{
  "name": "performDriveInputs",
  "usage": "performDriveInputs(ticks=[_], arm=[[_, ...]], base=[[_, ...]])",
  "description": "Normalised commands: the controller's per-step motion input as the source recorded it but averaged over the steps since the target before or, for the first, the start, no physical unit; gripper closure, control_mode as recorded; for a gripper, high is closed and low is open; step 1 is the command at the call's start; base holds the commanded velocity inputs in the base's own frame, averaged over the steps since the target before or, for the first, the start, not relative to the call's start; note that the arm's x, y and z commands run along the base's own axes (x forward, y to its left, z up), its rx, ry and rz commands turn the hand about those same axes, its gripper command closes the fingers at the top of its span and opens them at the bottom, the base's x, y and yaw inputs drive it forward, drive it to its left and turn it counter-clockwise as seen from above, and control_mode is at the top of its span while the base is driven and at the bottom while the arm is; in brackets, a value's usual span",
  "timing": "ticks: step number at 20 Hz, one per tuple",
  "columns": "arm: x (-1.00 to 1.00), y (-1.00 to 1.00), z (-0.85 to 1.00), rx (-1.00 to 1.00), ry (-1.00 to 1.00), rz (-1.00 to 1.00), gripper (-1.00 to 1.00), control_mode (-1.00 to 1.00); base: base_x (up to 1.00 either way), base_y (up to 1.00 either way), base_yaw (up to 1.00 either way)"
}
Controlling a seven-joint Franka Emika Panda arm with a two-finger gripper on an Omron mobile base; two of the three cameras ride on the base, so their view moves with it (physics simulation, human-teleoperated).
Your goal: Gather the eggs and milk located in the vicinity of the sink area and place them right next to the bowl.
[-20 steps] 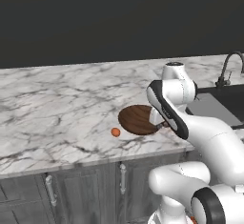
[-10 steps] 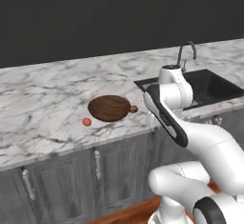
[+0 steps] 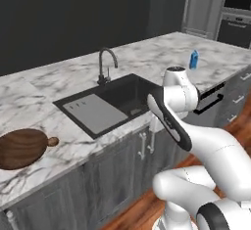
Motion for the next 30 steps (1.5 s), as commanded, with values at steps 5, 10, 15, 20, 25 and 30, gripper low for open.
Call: performDriveInputs(ticks=[5,10,15,20,25,30], arm=[[0.0,0.0,0.0,0.0,0.0,0.0,-1.0,1.0],[0.0,0.0,0.0,0.0,0.0,0.0,-1.0,1.0],[0.0,0.0,0.0,0.0,0.0,0.0,-1.0,1.0],[0.0,0.0,0.0,0.0,0.0,0.0,-1.0,1.0],[0.0,0.0,0.0,0.0,0.0,0.0,-1.0,1.0],[0.0,0.0,0.0,0.0,0.0,0.0,-1.0,1.0]], base=[[0.59,-1.0,0.05],[0.84,-1.0,0.31],[0.92,-1.0,0.36],[0.95,-1.0,0.35],[0.77,-1.0,0.3],[0.26,-1.0,0.16]])
